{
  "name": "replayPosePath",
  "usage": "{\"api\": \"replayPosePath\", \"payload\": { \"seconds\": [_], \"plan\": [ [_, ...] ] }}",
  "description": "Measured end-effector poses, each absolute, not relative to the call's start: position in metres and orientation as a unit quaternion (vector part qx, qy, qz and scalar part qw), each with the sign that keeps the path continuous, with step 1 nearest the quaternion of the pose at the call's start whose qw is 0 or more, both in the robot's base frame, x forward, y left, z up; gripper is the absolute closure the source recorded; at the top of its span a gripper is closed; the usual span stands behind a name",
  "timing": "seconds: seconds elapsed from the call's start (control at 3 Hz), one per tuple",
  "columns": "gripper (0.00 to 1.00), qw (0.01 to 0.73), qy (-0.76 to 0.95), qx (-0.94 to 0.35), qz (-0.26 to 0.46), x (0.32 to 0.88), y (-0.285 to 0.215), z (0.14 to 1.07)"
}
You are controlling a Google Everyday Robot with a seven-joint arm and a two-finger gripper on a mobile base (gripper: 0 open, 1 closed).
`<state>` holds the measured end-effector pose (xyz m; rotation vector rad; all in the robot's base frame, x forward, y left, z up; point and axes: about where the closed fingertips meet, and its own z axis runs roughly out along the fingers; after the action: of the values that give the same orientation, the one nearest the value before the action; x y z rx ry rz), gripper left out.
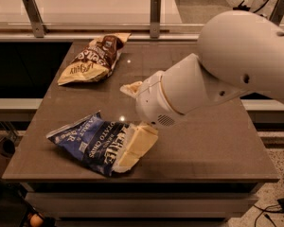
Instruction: Pick blue chip bag
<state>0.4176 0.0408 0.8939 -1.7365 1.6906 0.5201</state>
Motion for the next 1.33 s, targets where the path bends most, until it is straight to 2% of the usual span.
{"api": "replayPosePath", "payload": {
  "seconds": [0.67,1.33],
  "plan": [
    [0.00,0.313,0.648,-0.667,0.192,0.422,0.051,0.892],
    [0.00,0.300,0.645,-0.668,0.219,0.450,0.088,0.861]
  ]
}}
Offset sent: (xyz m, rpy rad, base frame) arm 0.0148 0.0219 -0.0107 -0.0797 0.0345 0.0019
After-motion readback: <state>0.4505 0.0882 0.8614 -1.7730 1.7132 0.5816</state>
